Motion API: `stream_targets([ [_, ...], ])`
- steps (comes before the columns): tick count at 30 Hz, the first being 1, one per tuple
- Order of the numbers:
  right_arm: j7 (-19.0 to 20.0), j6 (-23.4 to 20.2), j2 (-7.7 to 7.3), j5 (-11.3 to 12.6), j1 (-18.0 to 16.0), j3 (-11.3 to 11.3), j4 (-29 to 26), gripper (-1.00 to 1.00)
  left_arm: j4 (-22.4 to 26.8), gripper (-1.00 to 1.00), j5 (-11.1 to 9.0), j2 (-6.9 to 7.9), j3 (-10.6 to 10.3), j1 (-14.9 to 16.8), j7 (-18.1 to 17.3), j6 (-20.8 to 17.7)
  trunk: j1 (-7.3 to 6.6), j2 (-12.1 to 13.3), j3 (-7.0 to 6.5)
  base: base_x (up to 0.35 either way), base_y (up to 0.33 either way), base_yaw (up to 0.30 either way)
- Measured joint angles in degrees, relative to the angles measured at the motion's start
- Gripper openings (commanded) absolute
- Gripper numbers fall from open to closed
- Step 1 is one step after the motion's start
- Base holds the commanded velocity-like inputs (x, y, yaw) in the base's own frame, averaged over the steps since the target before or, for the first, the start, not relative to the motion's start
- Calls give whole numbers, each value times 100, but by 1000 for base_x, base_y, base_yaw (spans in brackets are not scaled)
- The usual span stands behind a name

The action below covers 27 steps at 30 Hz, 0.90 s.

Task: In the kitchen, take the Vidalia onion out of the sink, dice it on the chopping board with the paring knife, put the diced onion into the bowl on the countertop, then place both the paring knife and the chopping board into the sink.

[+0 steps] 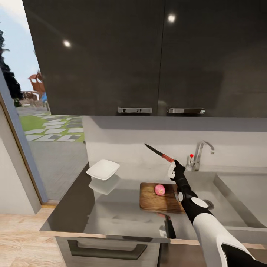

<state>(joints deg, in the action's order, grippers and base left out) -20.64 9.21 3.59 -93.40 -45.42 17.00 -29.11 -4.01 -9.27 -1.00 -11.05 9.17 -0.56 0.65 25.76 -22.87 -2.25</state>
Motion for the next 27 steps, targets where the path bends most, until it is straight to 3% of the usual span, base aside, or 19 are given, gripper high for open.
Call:
stream_targets([
  [2, -519, -22, 38, -41, 4, -4, 375, -100, -9, 100, -6, 13, -6, 0, 0, -1, 0, 0, 1, 0, 0, 0],
  [5, -649, -35, 60, -76, 2, -8, 665, -100, -19, 100, -7, 29, -7, 0, 0, -5, 0, 0, 0, 0, 0, 0],
  [14, -706, -204, 39, -619, 1, -1, 1094, -100, -24, 100, -8, 46, -7, 0, 20, -9, 0, 0, 0, 0, 0, 0],
  [22, -669, -192, -25, -682, 1, 0, 1242, -100, -24, 100, -8, 42, -7, 0, 27, -9, 0, 0, 0, 0, -17, 0],
  [27, -664, -184, -43, -688, 1, 0, 1269, -100, -24, 100, -8, 41, -7, 0, 29, -9, 0, 1, 0, -4, -200, 0],
])
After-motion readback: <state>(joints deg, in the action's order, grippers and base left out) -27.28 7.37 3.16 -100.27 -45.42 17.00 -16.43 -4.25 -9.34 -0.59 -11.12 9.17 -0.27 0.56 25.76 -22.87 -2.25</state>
